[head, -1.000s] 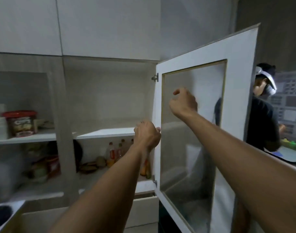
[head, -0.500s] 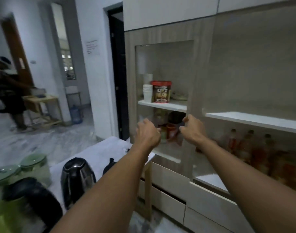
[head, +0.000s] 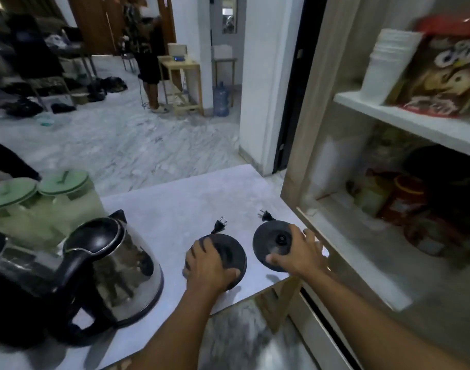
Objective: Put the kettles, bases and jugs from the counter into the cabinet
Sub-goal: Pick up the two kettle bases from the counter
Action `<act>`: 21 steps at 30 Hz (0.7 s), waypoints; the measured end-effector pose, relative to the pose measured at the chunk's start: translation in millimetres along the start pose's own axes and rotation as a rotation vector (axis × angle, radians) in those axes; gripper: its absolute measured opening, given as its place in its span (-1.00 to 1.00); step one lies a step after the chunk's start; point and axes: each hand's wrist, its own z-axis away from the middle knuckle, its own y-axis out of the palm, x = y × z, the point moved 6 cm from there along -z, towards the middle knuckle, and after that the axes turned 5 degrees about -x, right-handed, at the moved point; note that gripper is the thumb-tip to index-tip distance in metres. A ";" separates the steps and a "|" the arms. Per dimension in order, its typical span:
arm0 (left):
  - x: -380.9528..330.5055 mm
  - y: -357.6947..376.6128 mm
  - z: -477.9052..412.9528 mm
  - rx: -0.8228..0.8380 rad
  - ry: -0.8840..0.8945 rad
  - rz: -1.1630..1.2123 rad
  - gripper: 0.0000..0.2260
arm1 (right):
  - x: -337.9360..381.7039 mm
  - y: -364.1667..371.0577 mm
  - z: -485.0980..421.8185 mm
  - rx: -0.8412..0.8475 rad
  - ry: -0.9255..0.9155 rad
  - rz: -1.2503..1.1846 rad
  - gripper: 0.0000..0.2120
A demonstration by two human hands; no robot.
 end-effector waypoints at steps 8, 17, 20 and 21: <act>32.1 72.6 -19.8 0.006 -0.203 -0.067 0.21 | -28.3 78.5 -44.6 0.066 0.053 0.075 0.16; 33.1 81.1 -7.6 -0.014 -0.138 -0.106 0.24 | -34.5 83.3 -32.4 -0.053 0.030 0.022 0.00; 31.1 84.6 7.0 -0.027 -0.069 -0.150 0.22 | -35.9 82.5 -23.9 -0.039 0.016 0.003 0.01; 30.2 84.7 10.9 -0.049 -0.055 -0.160 0.18 | -36.3 82.0 -21.3 -0.036 0.012 0.003 0.02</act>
